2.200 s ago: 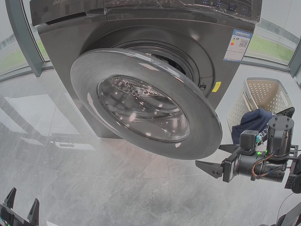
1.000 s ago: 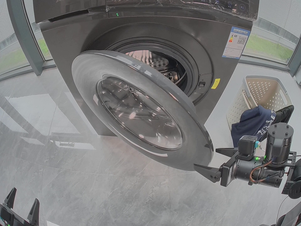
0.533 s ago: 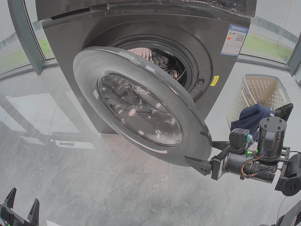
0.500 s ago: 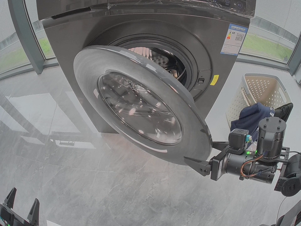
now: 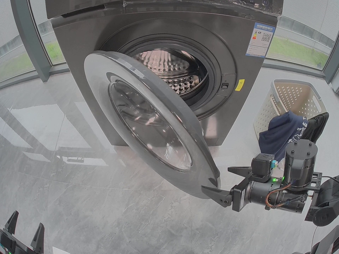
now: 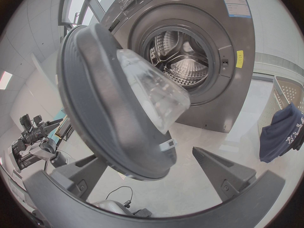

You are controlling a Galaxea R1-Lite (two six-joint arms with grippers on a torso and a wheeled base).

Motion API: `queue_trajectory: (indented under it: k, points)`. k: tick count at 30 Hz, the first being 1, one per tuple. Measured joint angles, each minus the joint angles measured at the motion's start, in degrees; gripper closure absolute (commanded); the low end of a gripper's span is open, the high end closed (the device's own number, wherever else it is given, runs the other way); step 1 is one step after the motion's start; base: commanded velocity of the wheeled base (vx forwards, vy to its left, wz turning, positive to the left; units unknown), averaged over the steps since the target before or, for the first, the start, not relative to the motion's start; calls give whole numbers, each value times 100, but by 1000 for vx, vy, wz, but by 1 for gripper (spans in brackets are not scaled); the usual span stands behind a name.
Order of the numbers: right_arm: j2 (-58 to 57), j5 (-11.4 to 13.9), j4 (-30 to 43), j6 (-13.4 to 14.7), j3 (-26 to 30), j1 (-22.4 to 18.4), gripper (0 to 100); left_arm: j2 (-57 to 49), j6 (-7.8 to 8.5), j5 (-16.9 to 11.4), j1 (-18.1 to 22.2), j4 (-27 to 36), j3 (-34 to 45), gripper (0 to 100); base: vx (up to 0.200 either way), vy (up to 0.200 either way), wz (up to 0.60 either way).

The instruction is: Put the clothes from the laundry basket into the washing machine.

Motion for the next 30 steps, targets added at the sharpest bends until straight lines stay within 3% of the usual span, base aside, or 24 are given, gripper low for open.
queue_trajectory:
  k: [4,23,30]
  points:
    - [12,-5,0,0,-13,-83,0,0,0,0,0,0,0,0,-200,0,0]
    - [478,76,-363,-73,-581,27,0,0,-2,0,0,0,0,0,0,0,0]
    - [533,73,-452,-51,-300,260,0,0,-5,1,0,0,0,0,0,0,0]
